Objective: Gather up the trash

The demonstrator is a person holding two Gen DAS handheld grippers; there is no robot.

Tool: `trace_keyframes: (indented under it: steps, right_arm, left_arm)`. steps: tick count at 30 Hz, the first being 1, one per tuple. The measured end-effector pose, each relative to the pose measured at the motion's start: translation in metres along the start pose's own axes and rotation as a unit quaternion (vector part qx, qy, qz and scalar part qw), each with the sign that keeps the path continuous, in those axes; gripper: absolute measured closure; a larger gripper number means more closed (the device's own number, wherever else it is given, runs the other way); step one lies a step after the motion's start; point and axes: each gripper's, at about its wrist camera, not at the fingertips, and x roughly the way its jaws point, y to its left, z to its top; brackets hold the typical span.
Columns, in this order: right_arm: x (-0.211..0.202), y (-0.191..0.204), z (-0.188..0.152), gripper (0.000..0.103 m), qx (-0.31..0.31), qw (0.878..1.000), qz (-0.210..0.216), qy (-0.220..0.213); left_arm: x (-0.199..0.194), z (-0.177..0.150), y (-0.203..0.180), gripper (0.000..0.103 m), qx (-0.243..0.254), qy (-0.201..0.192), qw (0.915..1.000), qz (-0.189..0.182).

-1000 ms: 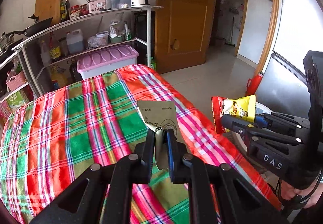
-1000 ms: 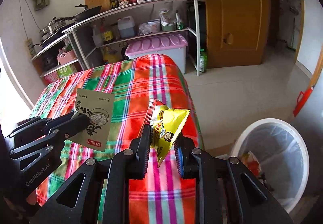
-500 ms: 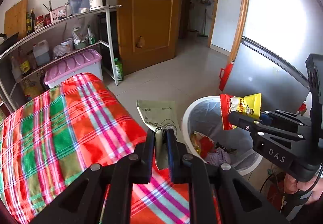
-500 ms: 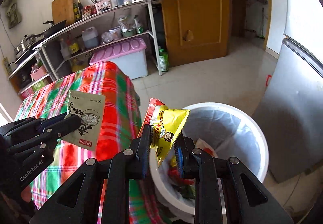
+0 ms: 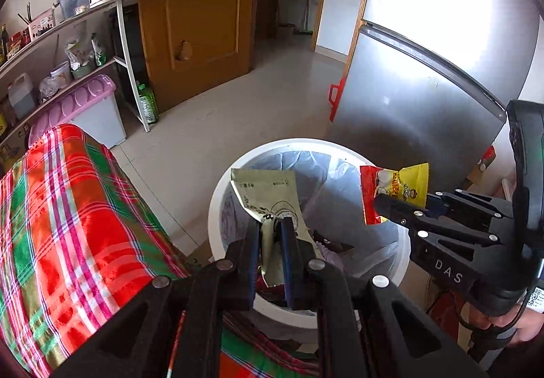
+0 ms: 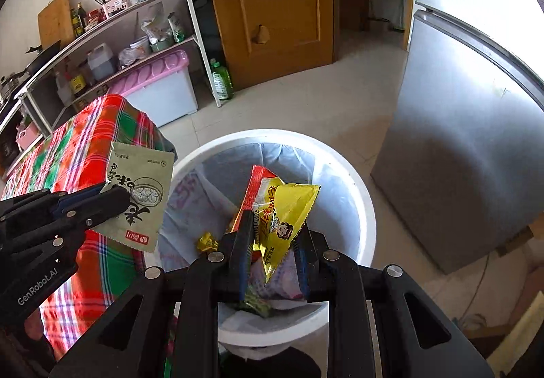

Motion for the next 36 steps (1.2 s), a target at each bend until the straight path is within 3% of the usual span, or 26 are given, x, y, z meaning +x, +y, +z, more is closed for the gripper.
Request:
trace_keyframes:
  steps: [13,18,21,29,36]
  right_arm:
    - [0.037,-0.023,-0.011,0.077,0.014,0.998,0.001,0.053]
    - [0.034,-0.026,-0.013,0.058,0.017,0.999,0.001,0.048]
    - [0.031,-0.026,-0.013,0.057,0.023,0.999,0.001,0.041]
    - [0.003,-0.017,-0.015,0.057,0.021,1.000,-0.004,0.004]
    - [-0.031,-0.007,-0.027,0.057,0.030,0.999,-0.014,-0.039]
  left_arm:
    - [0.030,-0.005,-0.009,0.088,-0.004,0.037,0.9993,0.001]
    - [0.028,-0.007,-0.005,0.066,-0.013,0.035,0.9993,0.002]
    - [0.024,-0.007,-0.005,0.055,-0.013,0.030,0.9995,0.002]
    - [-0.001,-0.010,0.004,0.046,-0.033,0.008,0.9994,0.007]
    - [-0.038,-0.019,0.010,0.037,-0.034,-0.035,0.9980,0.041]
